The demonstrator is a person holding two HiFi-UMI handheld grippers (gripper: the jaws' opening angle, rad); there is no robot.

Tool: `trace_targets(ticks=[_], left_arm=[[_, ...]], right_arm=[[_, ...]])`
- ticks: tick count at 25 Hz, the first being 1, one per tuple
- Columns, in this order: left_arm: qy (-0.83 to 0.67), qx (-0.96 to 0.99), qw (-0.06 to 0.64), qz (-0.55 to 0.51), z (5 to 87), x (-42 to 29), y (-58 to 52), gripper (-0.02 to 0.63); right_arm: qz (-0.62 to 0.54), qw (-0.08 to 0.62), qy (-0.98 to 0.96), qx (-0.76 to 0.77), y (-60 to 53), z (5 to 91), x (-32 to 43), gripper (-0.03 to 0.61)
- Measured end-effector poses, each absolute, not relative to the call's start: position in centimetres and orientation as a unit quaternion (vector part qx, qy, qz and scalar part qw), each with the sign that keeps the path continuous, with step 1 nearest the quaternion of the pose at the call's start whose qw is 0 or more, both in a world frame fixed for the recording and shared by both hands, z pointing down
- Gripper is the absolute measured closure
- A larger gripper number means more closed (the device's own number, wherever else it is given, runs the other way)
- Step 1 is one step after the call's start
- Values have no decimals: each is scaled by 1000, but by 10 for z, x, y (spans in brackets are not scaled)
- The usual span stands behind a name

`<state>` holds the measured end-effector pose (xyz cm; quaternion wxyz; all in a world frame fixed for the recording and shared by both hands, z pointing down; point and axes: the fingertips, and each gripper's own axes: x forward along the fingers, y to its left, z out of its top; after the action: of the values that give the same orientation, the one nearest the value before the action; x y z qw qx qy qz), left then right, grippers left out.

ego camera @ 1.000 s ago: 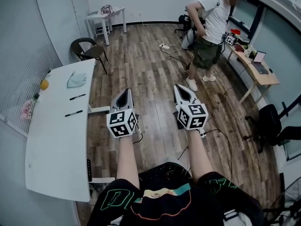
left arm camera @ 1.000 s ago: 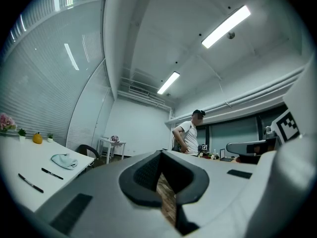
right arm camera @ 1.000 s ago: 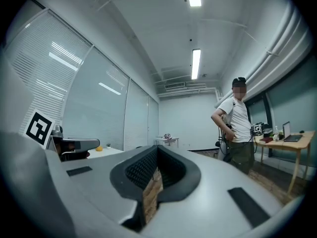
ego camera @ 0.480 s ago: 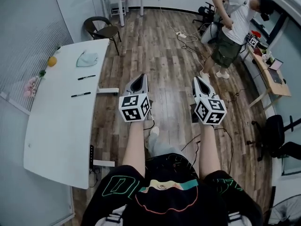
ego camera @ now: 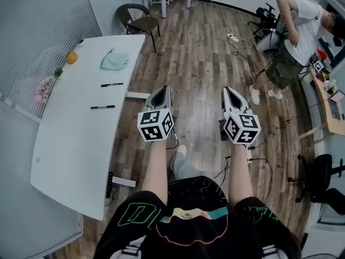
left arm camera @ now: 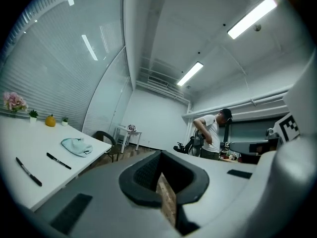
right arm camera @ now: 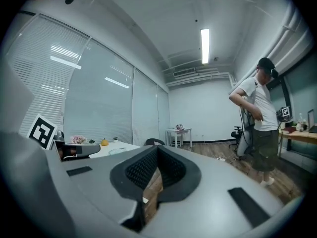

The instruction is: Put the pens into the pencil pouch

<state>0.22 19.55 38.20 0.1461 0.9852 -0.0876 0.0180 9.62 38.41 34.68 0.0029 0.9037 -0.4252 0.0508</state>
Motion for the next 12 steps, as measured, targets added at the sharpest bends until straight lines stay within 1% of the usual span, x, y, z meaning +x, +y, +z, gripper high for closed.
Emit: trace_targets(ticks=[6,12], left_arm=[[-113,977,173,55,416,34,159,617],[-116,977,168,70,431,75,136,617]], right_arm=[[93,-4,-422,902,356,380,142,578],[114,-8,-413,903,332,406,192,578]])
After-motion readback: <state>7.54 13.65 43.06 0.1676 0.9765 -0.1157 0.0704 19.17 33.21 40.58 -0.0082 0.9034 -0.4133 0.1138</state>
